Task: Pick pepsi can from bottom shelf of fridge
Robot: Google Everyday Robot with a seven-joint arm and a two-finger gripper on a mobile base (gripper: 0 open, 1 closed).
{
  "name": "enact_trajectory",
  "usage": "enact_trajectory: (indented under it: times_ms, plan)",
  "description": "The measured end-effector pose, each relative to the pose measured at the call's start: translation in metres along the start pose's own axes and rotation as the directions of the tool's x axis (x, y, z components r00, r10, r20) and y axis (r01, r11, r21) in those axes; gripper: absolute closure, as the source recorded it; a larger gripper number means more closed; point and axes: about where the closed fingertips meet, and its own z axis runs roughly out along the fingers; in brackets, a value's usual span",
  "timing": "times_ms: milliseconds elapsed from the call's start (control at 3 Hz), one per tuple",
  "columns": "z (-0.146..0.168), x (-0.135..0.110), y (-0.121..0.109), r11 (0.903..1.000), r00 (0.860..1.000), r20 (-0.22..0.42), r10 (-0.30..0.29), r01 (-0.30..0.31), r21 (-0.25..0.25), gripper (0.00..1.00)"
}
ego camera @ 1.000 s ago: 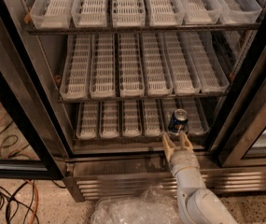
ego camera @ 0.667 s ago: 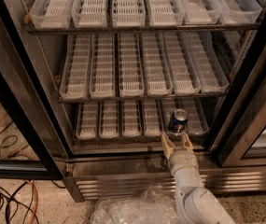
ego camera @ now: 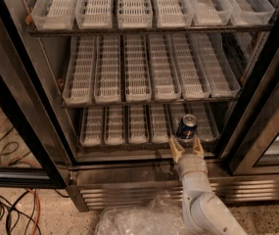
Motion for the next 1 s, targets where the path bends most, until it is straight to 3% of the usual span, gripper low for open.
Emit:
enact_trajectory:
  times_ms: [1000]
  plan:
    - [0.026,-0.006,-0.015,0.9972,1.0,0.019,0.023,-0.024,0.07,0.4]
